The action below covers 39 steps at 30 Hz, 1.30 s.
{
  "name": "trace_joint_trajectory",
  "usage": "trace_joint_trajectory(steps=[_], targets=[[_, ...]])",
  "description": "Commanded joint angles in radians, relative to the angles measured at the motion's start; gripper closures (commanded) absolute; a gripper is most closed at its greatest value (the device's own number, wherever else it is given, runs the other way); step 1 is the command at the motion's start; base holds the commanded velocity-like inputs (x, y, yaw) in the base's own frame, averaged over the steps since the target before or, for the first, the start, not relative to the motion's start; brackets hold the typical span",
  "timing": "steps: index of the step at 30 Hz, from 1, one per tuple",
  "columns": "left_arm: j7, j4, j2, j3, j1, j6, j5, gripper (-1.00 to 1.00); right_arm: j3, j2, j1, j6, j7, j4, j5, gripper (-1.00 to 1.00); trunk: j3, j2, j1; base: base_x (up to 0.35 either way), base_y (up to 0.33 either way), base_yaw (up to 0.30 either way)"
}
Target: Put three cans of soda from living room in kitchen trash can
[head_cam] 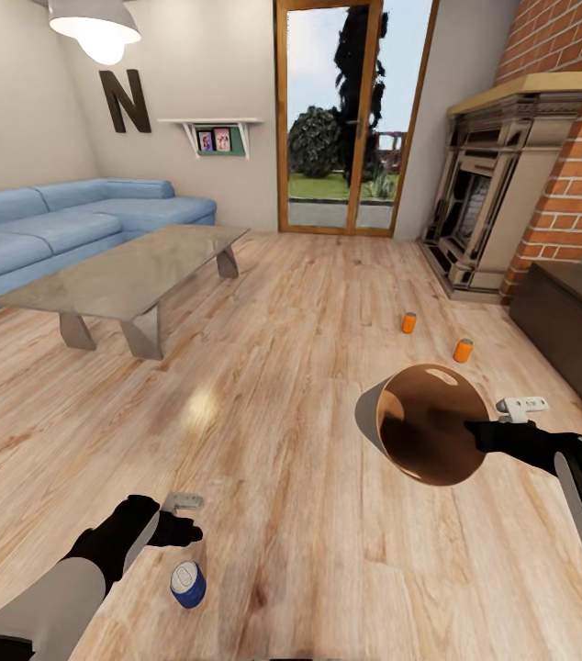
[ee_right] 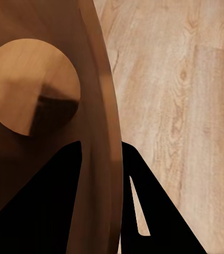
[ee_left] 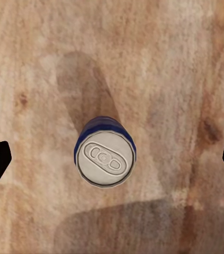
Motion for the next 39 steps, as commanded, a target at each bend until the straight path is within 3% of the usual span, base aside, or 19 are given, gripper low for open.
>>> trace_joint_trajectory(steps=[1,30,39], targets=[[0.0,0.0,0.0,0.0,0.0,0.0,0.0,-1.0,0.0,0.0,-0.001,0.002,0.003,-0.001,-0.017,1.0,0.0,0.0,0.0,0.0,0.0,0.0],[0.001,0.0,0.001,0.0,0.0,0.0,-0.001,-1.0,0.0,0.0,0.0,0.002,0.003,-0.002,-0.015,1.0,0.0,0.0,0.0,0.0,0.0,0.0],[0.001,0.0,0.001,0.0,0.0,0.0,-0.002,-1.0,0.033,0.0,0.001,0.002,0.002,-0.004,-0.014,1.0,0.0,0.0,0.0,0.0,0.0,0.0]])
